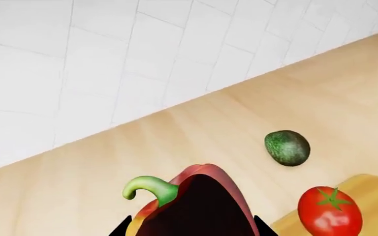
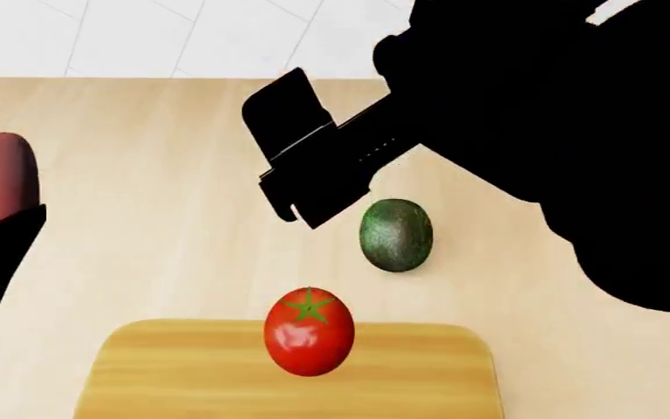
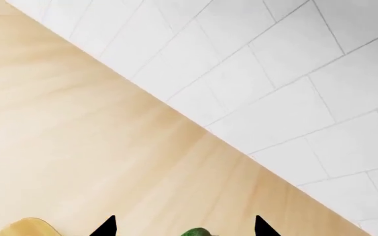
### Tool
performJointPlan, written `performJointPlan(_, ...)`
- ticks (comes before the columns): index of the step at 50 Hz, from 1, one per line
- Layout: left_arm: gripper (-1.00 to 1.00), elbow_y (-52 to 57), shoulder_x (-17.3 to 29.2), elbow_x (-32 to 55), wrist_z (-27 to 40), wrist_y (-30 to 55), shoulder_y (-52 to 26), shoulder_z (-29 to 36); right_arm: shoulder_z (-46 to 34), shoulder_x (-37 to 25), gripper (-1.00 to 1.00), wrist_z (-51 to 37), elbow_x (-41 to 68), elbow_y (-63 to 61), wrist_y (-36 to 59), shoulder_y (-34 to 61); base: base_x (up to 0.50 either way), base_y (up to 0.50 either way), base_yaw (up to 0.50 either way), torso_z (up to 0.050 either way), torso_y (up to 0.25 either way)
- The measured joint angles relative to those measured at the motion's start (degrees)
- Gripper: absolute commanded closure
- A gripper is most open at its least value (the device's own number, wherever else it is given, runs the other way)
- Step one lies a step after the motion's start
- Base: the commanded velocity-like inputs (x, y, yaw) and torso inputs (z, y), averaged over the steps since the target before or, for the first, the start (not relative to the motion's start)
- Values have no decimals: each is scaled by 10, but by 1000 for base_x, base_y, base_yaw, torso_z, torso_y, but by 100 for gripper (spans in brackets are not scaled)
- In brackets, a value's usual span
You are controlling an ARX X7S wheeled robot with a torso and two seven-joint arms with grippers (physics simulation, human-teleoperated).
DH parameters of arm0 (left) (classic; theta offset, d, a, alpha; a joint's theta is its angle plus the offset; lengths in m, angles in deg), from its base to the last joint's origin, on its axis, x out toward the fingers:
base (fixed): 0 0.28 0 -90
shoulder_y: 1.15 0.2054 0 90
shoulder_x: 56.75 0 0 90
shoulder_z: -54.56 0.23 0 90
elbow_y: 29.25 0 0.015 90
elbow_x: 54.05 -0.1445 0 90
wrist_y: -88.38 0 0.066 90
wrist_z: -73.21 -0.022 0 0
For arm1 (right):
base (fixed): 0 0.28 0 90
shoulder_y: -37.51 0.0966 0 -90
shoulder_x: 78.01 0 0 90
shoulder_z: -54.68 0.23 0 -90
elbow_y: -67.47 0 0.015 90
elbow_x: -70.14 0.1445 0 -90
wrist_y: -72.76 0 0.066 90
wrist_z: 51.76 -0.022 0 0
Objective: Place the avocado, onion, tomato and bell pepper on the cutting board.
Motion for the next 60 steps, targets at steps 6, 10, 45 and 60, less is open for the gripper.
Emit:
performJointPlan(6,100,-20,-33,-10,-4,14,-2,30,7,-4,-100,3,-4,10,1,23,0,0,0,0,0)
performJointPlan(10,100,-35,-53,-2,-3,23,-9,51,11,-6,-100,8,-10,17,0,33,0,0,0,0,0)
performJointPlan(45,100,-128,-180,-9,-19,98,-55,182,17,-2,-100,65,-75,66,-12,68,0,0,0,0,0)
performJointPlan(60,100,-131,-194,-30,-24,103,-27,211,11,7,-100,83,-95,72,-22,59,0,0,0,0,1)
